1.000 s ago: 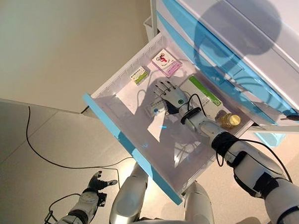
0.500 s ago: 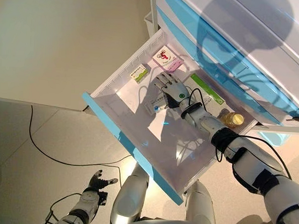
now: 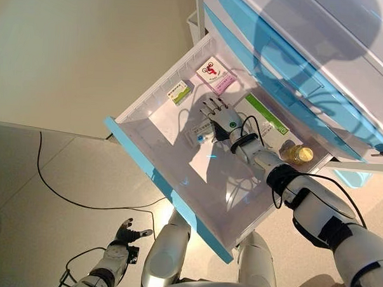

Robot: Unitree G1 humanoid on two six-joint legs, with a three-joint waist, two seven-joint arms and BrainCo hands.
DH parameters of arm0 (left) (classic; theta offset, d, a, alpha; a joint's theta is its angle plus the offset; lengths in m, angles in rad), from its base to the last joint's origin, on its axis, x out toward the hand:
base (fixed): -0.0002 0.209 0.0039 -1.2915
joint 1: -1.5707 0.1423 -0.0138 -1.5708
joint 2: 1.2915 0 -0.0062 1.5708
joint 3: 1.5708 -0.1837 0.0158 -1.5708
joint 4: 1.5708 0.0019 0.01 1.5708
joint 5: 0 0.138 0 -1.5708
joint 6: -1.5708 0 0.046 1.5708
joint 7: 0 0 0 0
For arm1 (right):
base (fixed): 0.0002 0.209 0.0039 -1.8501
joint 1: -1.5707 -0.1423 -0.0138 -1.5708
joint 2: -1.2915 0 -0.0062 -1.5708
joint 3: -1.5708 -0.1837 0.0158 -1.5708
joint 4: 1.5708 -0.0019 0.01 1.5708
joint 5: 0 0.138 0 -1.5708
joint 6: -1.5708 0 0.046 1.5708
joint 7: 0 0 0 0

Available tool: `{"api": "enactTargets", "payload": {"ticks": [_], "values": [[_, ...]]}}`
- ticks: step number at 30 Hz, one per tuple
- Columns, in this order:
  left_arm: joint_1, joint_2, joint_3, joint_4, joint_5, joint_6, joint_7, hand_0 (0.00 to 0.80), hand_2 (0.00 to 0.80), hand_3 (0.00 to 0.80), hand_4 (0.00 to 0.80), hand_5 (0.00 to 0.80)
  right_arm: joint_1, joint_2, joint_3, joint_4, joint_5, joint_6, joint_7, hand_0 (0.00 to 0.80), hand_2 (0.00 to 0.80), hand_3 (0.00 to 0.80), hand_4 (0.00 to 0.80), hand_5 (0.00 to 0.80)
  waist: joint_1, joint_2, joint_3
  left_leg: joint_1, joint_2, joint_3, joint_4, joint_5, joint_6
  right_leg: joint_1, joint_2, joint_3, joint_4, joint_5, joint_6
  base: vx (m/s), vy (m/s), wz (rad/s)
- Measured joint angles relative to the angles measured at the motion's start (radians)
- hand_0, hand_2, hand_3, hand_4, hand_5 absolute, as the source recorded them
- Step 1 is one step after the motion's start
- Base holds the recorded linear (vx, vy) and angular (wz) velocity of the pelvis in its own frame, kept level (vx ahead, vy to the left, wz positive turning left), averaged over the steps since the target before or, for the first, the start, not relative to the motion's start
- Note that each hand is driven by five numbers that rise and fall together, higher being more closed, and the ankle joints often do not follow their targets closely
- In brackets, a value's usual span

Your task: Open the drawer and pick up the medicine

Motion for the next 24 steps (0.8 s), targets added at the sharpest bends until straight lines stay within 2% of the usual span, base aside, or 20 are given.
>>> {"api": "enactTargets", "payload": {"ticks": [4, 5, 9, 24], "values": [[0.000, -0.002, -0.001, 0.000, 0.000, 0.000, 0.000, 0.000, 0.000, 0.000, 0.000, 0.000, 0.002, 0.012, 0.000, 0.016, 0.000, -0.002, 0.000, 0.000, 0.000, 0.000, 0.000, 0.000, -0.001, 0.000, 0.000, 0.000, 0.001, -0.001, 0.000, 0.000, -0.001, -0.002, 0.000, -0.001, 0.005, -0.002, -0.001, 0.000, 0.000, 0.00], [0.000, -0.002, -0.001, 0.000, 0.000, 0.000, 0.000, 0.000, 0.000, 0.000, 0.000, 0.000, 0.000, 0.015, 0.002, 0.012, 0.000, -0.003, 0.003, 0.800, 0.800, 0.800, 0.800, 0.800, -0.001, 0.000, 0.000, 0.000, 0.001, -0.001, 0.000, 0.001, -0.001, -0.003, 0.000, -0.001, 0.006, -0.002, -0.002, 0.000, 0.000, 0.00], [0.000, -0.002, -0.001, 0.000, 0.000, 0.000, 0.000, 0.000, 0.000, 0.000, 0.000, 0.000, 0.001, 0.014, 0.031, 0.009, 0.000, -0.016, 0.009, 0.800, 0.800, 0.800, 0.800, 0.800, -0.004, -0.001, 0.000, -0.002, 0.002, -0.001, 0.000, 0.002, -0.004, -0.006, 0.001, -0.002, 0.012, -0.003, -0.003, 0.000, 0.000, 0.00], [-0.001, -0.002, -0.001, 0.000, 0.000, 0.000, 0.000, 0.000, 0.000, 0.000, 0.000, 0.000, -0.034, 0.009, 0.029, 0.014, 0.040, -0.016, -0.002, 0.800, 0.800, 0.800, 0.800, 0.800, 0.000, -0.007, 0.006, -0.029, 0.001, -0.015, 0.003, 0.016, -0.009, -0.036, -0.001, -0.010, 0.034, -0.006, -0.007, -0.009, 0.001, 0.03]]}}
